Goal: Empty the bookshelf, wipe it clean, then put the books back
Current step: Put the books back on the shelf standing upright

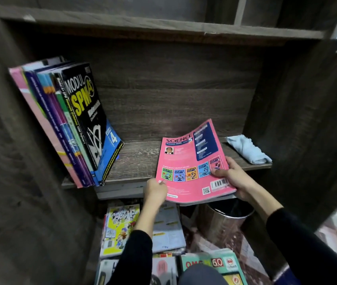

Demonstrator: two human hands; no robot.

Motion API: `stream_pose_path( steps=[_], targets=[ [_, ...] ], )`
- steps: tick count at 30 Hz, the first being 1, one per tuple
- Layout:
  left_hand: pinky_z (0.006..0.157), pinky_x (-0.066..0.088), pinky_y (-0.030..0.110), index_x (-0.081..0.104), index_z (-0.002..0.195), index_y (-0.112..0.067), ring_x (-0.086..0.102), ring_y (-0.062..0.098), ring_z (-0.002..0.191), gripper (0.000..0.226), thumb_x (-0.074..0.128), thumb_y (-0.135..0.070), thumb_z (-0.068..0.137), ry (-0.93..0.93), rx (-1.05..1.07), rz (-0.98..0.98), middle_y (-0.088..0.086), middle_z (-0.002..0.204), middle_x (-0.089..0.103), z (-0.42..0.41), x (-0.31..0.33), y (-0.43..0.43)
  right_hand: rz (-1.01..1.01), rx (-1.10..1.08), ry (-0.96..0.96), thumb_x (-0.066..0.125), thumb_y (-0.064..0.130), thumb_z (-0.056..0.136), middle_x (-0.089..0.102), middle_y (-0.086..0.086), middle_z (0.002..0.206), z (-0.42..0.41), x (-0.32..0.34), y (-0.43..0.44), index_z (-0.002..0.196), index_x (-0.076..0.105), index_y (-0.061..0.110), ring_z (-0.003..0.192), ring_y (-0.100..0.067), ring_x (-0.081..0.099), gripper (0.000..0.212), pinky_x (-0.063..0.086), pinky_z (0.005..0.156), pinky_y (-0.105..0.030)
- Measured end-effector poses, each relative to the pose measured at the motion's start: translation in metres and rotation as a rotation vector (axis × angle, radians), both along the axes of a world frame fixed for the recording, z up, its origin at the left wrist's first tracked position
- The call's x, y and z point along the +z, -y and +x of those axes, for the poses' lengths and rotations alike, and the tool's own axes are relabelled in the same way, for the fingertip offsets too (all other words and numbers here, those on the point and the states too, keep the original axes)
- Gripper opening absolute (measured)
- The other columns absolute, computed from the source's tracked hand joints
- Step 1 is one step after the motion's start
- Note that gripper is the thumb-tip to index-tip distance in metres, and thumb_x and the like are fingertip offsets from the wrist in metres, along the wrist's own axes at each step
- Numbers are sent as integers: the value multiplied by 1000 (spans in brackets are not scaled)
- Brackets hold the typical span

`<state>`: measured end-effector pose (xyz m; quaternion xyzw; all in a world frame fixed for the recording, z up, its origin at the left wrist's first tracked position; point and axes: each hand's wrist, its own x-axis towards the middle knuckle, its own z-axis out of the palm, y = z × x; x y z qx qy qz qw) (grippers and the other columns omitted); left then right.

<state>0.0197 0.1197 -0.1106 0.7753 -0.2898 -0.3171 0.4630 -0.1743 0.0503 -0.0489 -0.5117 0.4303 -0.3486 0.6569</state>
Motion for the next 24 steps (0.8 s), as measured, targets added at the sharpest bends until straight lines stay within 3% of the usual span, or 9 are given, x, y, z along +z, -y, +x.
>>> stream_pose_path(
  steps=[4, 7, 9, 11, 13, 16, 18, 21, 24],
  targets=[
    [75, 49, 30, 63, 102, -3, 61, 22, 81, 13, 53, -9, 95, -280, 58, -190, 11, 94, 67, 21, 8, -13, -225, 11, 132, 55, -12, 86, 69, -9, 96, 18, 24, -28, 112, 51, 16, 70, -16, 70, 39, 59, 64, -31],
    [100, 44, 41, 53, 128, -7, 57, 26, 112, 41, 60, -24, 92, -18, 69, -225, 11, 126, 59, 38, 25, -26, -445, 6, 175, 58, -8, 86, 68, -2, 101, 37, 39, -42, 108, 51, 28, 84, -13, 68, 43, 57, 76, -28],
    [107, 35, 38, 41, 139, -10, 45, 25, 129, 56, 58, -33, 92, 223, 144, -328, 9, 141, 46, 50, 50, -37, -640, -26, 137, 57, -6, 88, 63, 8, 106, 59, 45, -53, 113, 48, 31, 91, -3, 64, 45, 52, 80, -19],
    [109, 29, 31, 33, 145, -13, 37, 18, 135, 66, 58, -41, 90, 315, 174, -550, 5, 147, 39, 57, 91, -49, -815, -94, 89, 55, -4, 90, 58, 22, 104, 89, 43, -64, 125, 44, 24, 89, 9, 60, 47, 46, 82, -10],
    [111, 25, 26, 23, 149, -18, 31, 10, 137, 87, 59, -58, 81, 320, 87, -726, 2, 151, 32, 60, 140, -56, -930, -165, 55, 54, 3, 91, 63, 20, 99, 123, 35, -75, 136, 39, 24, 82, -2, 63, 51, 49, 78, -20],
    [114, 14, 25, 4, 152, -23, 14, 6, 141, 113, 60, -69, 65, 497, -30, -791, 2, 158, 13, 70, 205, -61, -1011, -146, 2, 48, 15, 90, 70, -10, 100, 171, 21, -88, 135, 26, 43, 81, -33, 67, 57, 53, 70, -38],
    [117, 8, 29, -4, 151, -20, 5, 14, 145, 115, 67, -60, 70, 712, -7, -757, 4, 159, 2, 84, 234, -64, -1070, -71, -38, 45, 13, 90, 69, -19, 99, 198, 11, -96, 136, 18, 45, 78, -39, 67, 62, 54, 69, -44],
    [109, 6, 11, 1, 151, -13, 13, 21, 145, 92, 62, -10, 83, 888, 68, -713, 6, 158, 10, 108, 250, -69, -1137, 59, -125, 43, 8, 90, 66, -24, 107, 226, 0, -106, 137, 10, 45, 76, -45, 63, 69, 52, 70, -49],
    [115, -5, 37, 15, 149, -12, 27, 14, 138, 80, 48, 6, 78, 1037, 102, -581, 4, 153, 28, 127, 239, -77, -1045, 263, -201, 43, 13, 98, 51, -16, 137, 249, -8, -101, 146, 8, 43, 107, -46, 56, 66, 45, 88, -43]
  ],
)
